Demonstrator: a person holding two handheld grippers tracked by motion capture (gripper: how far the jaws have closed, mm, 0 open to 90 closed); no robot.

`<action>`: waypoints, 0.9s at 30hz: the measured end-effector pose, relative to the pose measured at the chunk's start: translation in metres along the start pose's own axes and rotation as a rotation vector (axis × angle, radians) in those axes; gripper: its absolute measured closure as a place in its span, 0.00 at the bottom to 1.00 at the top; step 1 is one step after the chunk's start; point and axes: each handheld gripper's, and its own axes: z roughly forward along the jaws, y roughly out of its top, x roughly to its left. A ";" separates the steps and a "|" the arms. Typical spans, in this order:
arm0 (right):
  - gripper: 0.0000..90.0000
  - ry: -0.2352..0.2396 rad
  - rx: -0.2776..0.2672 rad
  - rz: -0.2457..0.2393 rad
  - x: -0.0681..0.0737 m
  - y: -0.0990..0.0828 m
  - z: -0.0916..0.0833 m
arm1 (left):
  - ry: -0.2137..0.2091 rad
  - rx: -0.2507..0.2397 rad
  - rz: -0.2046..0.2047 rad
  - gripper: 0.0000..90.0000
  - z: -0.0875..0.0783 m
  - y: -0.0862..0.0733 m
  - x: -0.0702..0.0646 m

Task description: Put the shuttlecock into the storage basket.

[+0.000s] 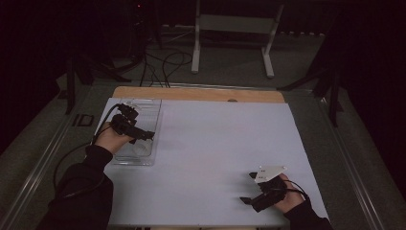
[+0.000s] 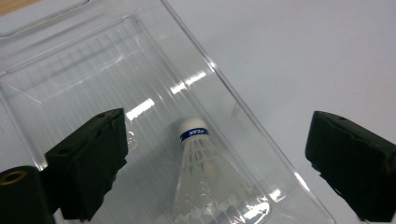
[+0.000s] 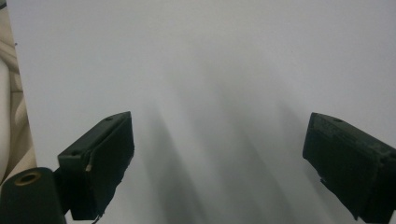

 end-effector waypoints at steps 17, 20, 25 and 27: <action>0.10 0.004 0.001 0.003 0.000 0.000 0.001 | -0.037 -0.037 0.063 0.00 -0.002 0.005 -0.019; 0.10 0.005 0.003 0.003 0.000 0.000 0.001 | -0.046 -0.060 0.075 0.00 -0.003 0.006 -0.022; 0.10 0.004 0.001 0.002 0.000 0.000 0.001 | -0.063 -0.075 0.090 0.00 -0.004 0.008 -0.028; 0.10 0.006 0.002 0.001 0.000 -0.001 0.001 | -0.072 -0.075 0.098 0.00 -0.003 0.009 -0.031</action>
